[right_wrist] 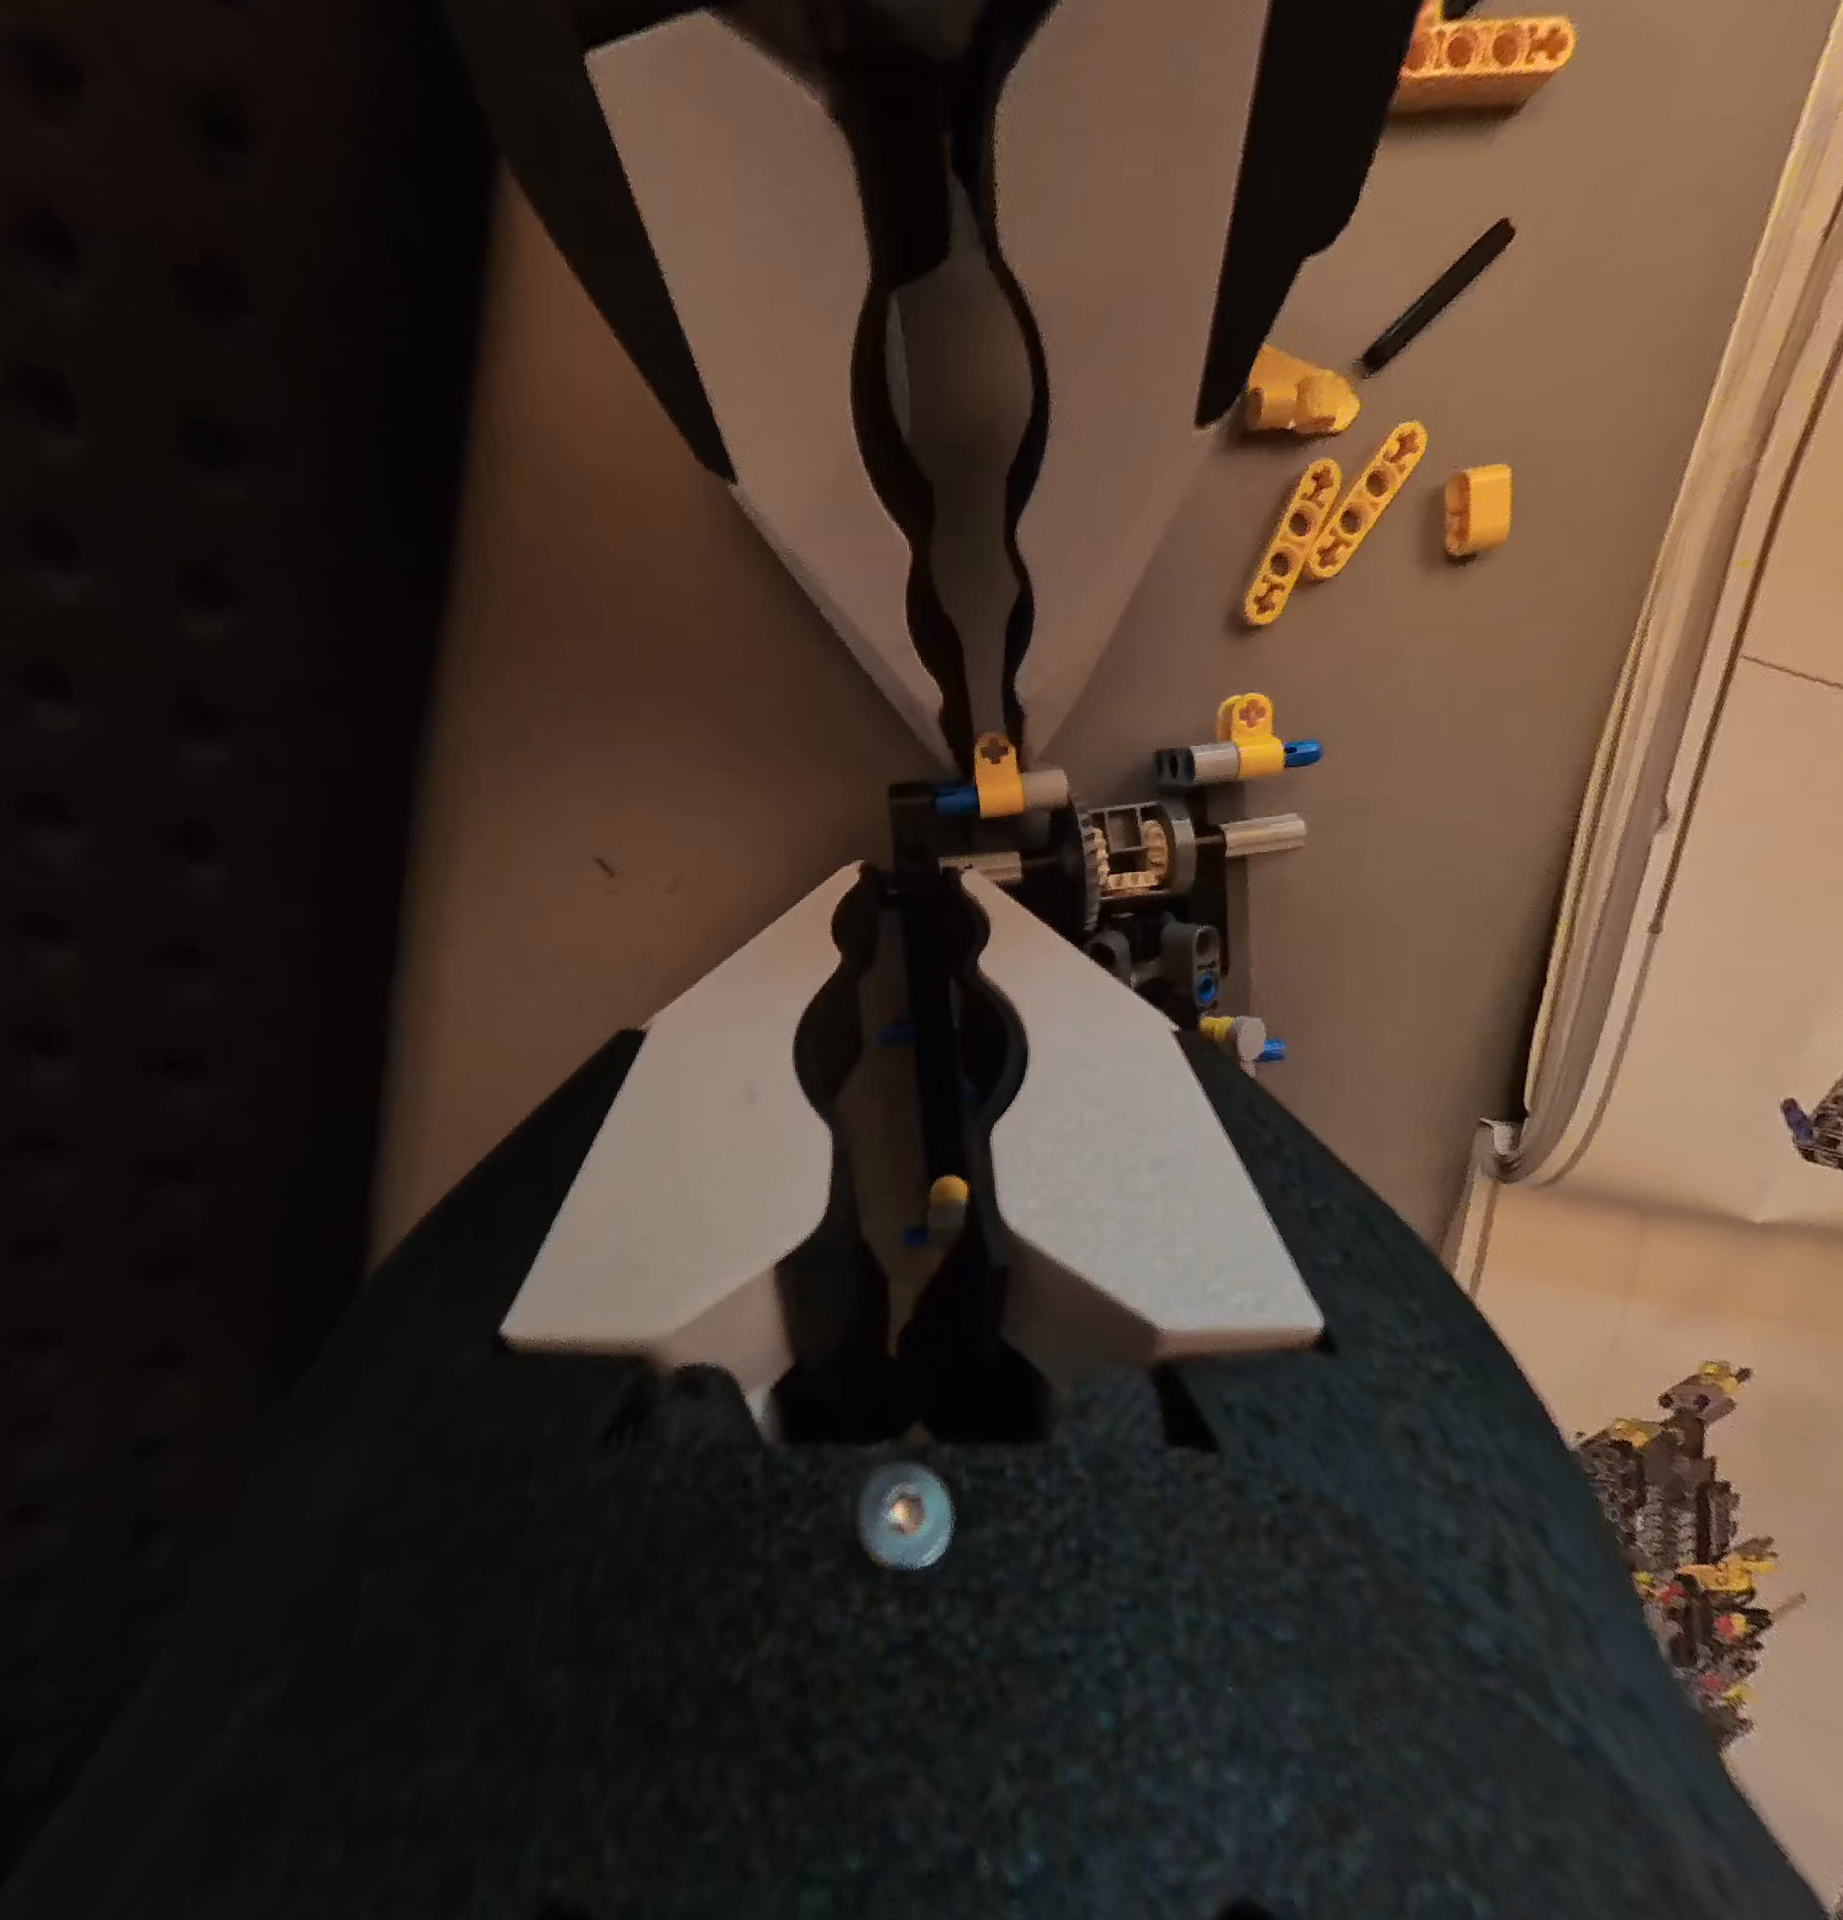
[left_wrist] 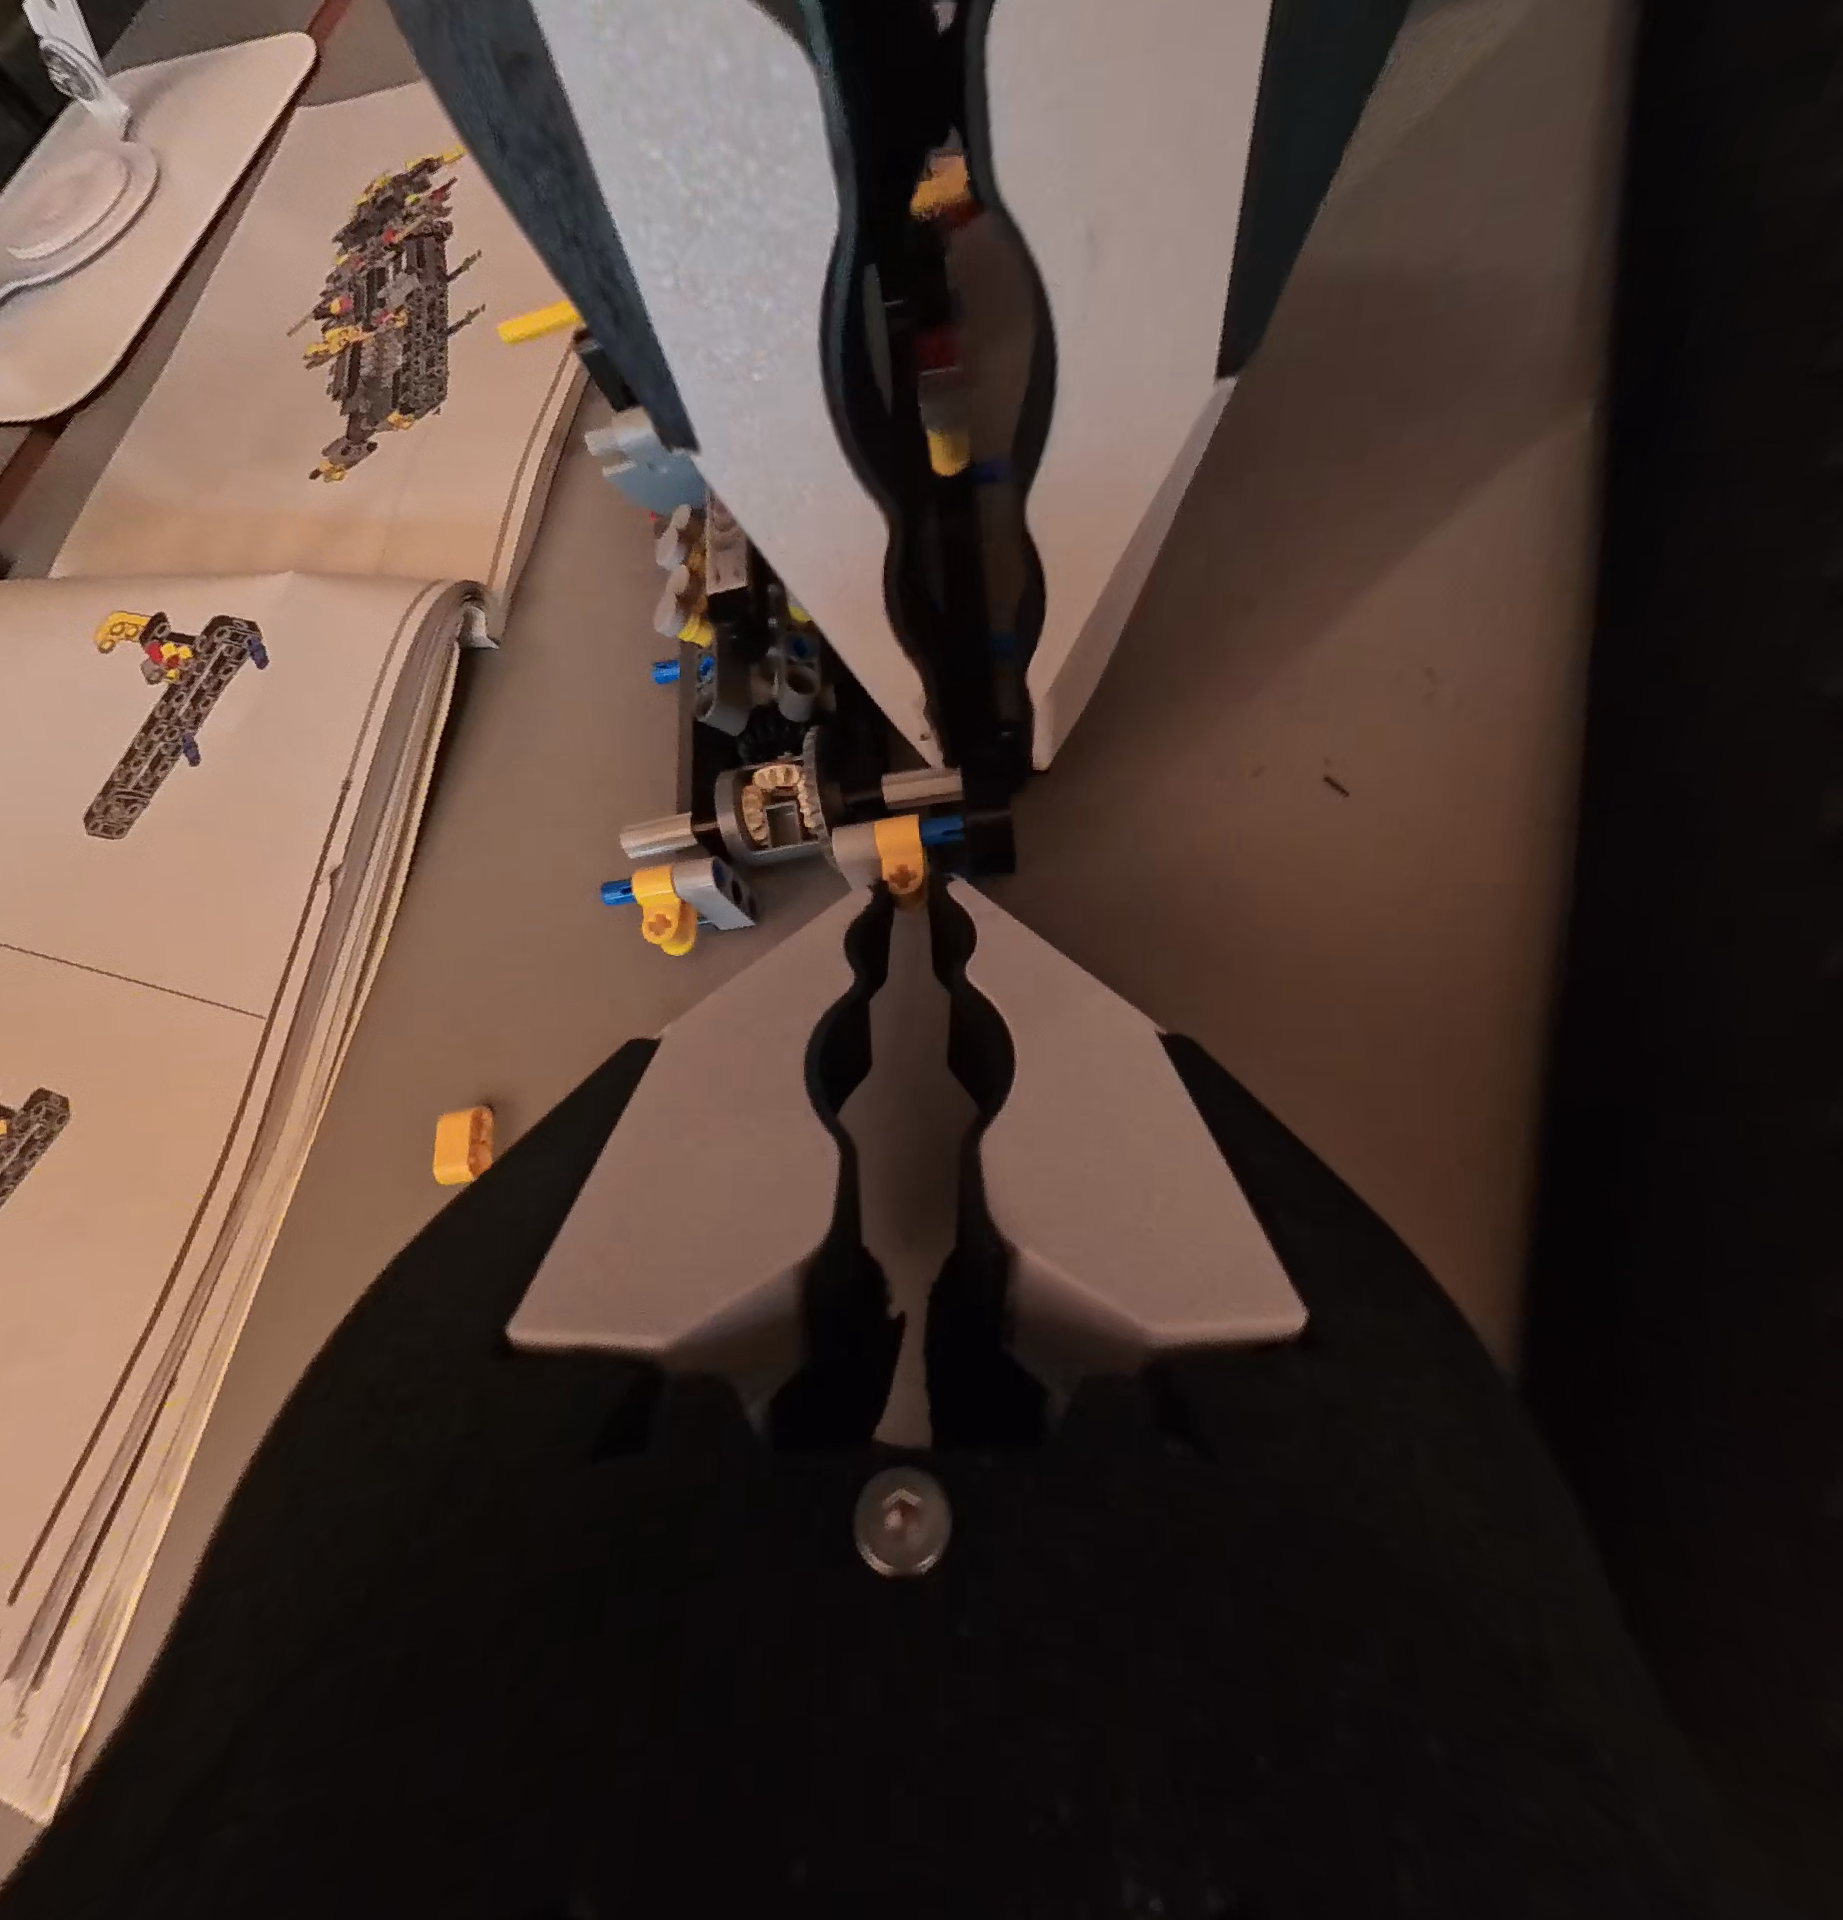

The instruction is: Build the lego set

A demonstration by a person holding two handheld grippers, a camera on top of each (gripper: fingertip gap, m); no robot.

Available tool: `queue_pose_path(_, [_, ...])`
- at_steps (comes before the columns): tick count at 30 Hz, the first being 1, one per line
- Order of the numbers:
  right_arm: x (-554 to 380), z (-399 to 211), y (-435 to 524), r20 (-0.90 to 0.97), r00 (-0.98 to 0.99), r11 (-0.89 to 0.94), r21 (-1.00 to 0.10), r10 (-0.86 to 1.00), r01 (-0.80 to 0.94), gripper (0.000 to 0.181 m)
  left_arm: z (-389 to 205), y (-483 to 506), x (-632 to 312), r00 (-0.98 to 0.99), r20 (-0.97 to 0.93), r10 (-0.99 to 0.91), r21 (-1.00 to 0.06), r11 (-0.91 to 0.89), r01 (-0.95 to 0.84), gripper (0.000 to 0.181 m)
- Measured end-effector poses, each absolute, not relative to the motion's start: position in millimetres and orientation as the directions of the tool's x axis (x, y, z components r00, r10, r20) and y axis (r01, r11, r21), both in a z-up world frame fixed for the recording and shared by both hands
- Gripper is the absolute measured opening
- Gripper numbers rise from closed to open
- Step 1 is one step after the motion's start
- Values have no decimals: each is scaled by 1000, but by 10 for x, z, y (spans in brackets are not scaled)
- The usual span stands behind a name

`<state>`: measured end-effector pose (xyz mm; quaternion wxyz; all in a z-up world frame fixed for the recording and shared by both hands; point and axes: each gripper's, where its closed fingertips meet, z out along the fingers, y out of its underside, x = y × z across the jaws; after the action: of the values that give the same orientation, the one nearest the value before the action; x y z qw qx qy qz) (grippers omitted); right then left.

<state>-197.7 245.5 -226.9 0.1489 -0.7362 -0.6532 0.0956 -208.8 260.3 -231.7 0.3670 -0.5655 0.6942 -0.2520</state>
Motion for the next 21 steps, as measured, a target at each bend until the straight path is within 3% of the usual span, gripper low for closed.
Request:
queue_pose_path(12, [-1987, -2276, 2454, -42, 130, -137, -357, 991, 924, 11, -2310, 2586, -2099, -97, -168, -981, -773, 192, -605, 7])
queue_pose_path(21, [-1999, -2271, 2460, 78, 82, -42, -416, 994, 908, 11, -2309, 2581, -2100, -82, -103, -991, -786, 132, -604, 6])
